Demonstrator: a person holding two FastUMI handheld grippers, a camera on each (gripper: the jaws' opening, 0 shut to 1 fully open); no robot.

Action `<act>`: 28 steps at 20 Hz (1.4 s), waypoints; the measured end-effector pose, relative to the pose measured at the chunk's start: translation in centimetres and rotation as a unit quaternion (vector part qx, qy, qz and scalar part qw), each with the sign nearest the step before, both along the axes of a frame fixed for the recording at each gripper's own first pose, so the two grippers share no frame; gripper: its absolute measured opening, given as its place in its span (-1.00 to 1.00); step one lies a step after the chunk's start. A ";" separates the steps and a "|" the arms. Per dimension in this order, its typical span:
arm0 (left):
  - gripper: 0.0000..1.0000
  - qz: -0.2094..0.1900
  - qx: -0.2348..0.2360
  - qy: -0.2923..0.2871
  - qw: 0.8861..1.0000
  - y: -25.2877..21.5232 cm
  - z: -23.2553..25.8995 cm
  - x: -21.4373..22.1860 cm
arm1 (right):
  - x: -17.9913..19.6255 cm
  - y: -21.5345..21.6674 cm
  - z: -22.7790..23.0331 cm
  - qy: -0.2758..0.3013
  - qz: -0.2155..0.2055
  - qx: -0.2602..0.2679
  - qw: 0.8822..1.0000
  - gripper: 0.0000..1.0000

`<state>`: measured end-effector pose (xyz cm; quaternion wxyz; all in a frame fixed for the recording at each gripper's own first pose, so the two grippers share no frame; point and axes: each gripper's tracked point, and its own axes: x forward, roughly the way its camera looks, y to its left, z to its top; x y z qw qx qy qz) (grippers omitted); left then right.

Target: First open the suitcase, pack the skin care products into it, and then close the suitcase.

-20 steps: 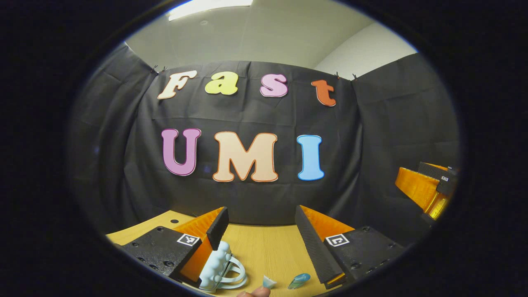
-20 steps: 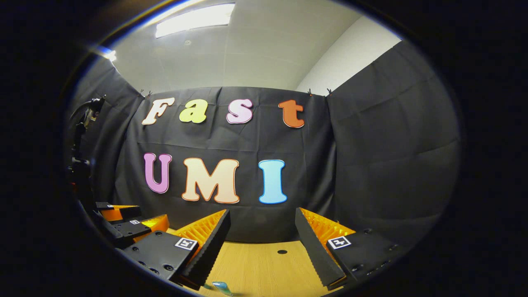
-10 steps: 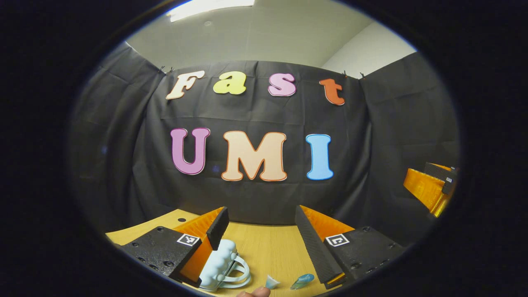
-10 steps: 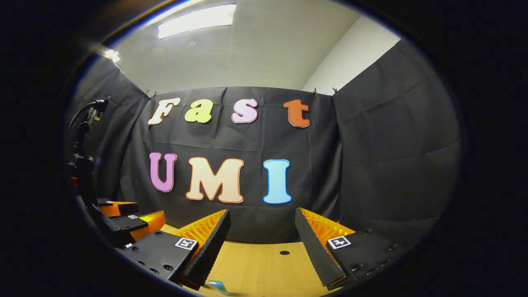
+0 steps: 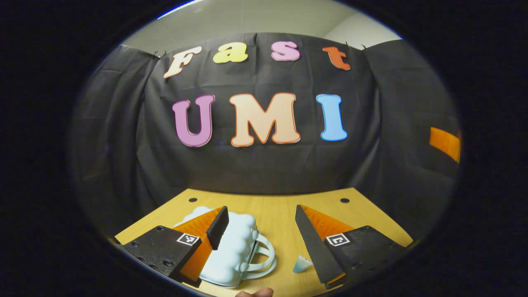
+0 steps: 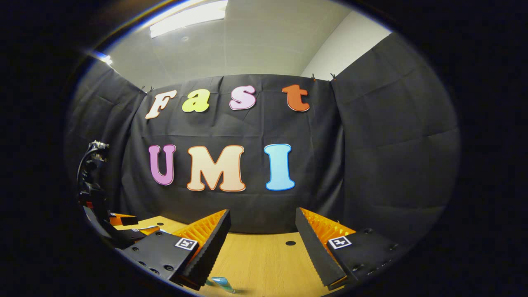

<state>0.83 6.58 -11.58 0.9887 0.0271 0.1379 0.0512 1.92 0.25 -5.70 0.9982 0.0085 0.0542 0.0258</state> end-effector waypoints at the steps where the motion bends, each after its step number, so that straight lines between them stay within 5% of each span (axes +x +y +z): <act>1: 0.90 0.000 -0.003 0.014 1.000 0.3 -1.1 0.1 | 0.0 0.5 -0.5 0.008 0.001 -0.005 1.000 0.96; 16: 0.92 -0.012 -0.016 0.191 0.981 0.0 -13.6 2.1 | -0.1 0.9 -5.8 0.086 -0.018 -0.049 0.995 1.00; 28: 0.84 -0.020 -0.040 0.308 0.950 -1.5 -19.7 3.7 | 0.9 0.5 -6.9 0.097 -0.030 -0.077 0.992 0.97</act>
